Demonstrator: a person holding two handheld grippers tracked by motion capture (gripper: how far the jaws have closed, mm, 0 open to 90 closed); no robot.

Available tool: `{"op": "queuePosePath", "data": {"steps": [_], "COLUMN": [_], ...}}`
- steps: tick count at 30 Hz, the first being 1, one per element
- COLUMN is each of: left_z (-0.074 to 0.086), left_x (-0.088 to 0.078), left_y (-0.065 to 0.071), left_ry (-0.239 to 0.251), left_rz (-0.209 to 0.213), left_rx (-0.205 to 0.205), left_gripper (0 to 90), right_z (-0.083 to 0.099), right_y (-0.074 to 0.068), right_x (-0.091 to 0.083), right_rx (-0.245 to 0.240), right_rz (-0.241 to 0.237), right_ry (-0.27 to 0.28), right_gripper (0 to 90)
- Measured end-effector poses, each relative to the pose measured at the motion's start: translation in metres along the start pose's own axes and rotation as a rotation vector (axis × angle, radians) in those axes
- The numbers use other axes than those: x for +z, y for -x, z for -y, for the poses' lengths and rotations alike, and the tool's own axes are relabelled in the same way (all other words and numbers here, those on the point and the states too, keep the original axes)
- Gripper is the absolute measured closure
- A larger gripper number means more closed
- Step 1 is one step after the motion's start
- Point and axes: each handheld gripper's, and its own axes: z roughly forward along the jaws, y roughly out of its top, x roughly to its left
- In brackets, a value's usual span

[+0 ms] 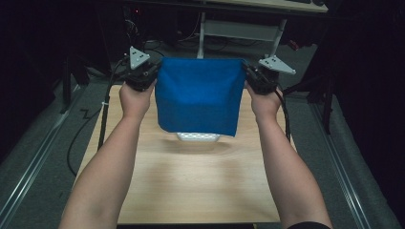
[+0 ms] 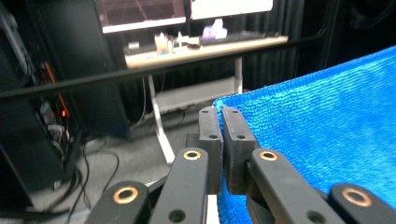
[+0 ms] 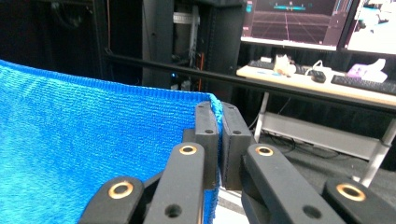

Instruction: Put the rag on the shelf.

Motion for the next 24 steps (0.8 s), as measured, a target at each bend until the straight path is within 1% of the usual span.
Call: {"op": "queuePosePath", "data": {"steps": [1,4,6,9,10,11,12,13,14,15,16,17,18,19,20,21,22,23,24], "left_z": [0.002,0.012,0.021,0.042,0.049,0.064,0.064,0.071,0.076,0.085,0.085,0.09,0.094,0.101,0.101,0.109,0.109,0.113,0.117], "left_x": [0.004,0.017,0.026,0.036,0.039,0.043,0.043,0.043,0.044,0.042,0.042,0.041,0.04,0.039,0.039,0.035,0.035,0.035,0.034], "left_y": [-0.001,-0.003,-0.004,-0.005,-0.005,-0.003,-0.003,-0.003,-0.002,-0.002,-0.002,-0.001,-0.001,0.0,0.0,0.002,0.002,0.003,0.004], "left_ry": [-0.016,-0.065,-0.113,-0.186,-0.216,-0.257,-0.257,-0.272,-0.28,-0.283,-0.283,-0.289,-0.291,-0.312,-0.312,-0.307,-0.307,-0.315,-0.325], "left_rz": [-0.001,0.004,0.023,0.058,0.071,0.087,0.087,0.097,0.106,0.118,0.118,0.126,0.13,0.141,0.141,0.153,0.153,0.16,0.164], "left_rx": [-0.002,-0.015,-0.029,-0.06,-0.066,-0.066,-0.066,-0.07,-0.072,-0.075,-0.075,-0.086,-0.09,-0.096,-0.096,-0.094,-0.094,-0.1,-0.103], "left_gripper": [87.7,87.6,87.5,87.5,87.6,87.5,87.6,87.6,87.6,87.6,87.6,87.6,87.6,87.7,87.6,87.6,87.7,87.7,87.7], "right_z": [0.0,0.006,0.012,0.027,0.04,0.046,0.046,0.059,0.059,0.07,0.07,0.075,0.08,0.089,0.089,0.099,0.099,0.108,0.108], "right_y": [0.0,0.001,0.002,0.005,0.006,0.006,0.006,0.005,0.005,0.002,0.002,0.002,0.001,-0.001,-0.001,-0.003,-0.003,-0.005,-0.005], "right_x": [0.0,0.011,0.016,0.025,0.03,0.032,0.032,0.035,0.035,0.036,0.036,0.036,0.035,0.034,0.034,0.032,0.032,0.031,0.031], "right_rx": [0.0,-0.019,-0.03,-0.045,-0.034,-0.032,-0.032,-0.045,-0.045,-0.043,-0.043,-0.045,-0.036,-0.02,-0.02,0.01,0.01,0.029,0.029], "right_rz": [0.0,0.011,0.016,0.018,0.014,0.007,0.007,0.003,0.003,-0.005,-0.005,-0.01,-0.014,-0.027,-0.027,-0.044,-0.044,-0.054,-0.054], "right_ry": [0.0,-0.041,-0.07,-0.133,-0.171,-0.192,-0.192,-0.226,-0.226,-0.249,-0.249,-0.251,-0.259,-0.27,-0.27,-0.277,-0.277,-0.29,-0.29], "right_gripper": [88.4,88.4,88.5,88.5,88.5,88.5,88.5,88.5,88.5,88.5,88.5,88.5,88.5,88.4,88.4,88.4,88.4,88.4,88.4]}}
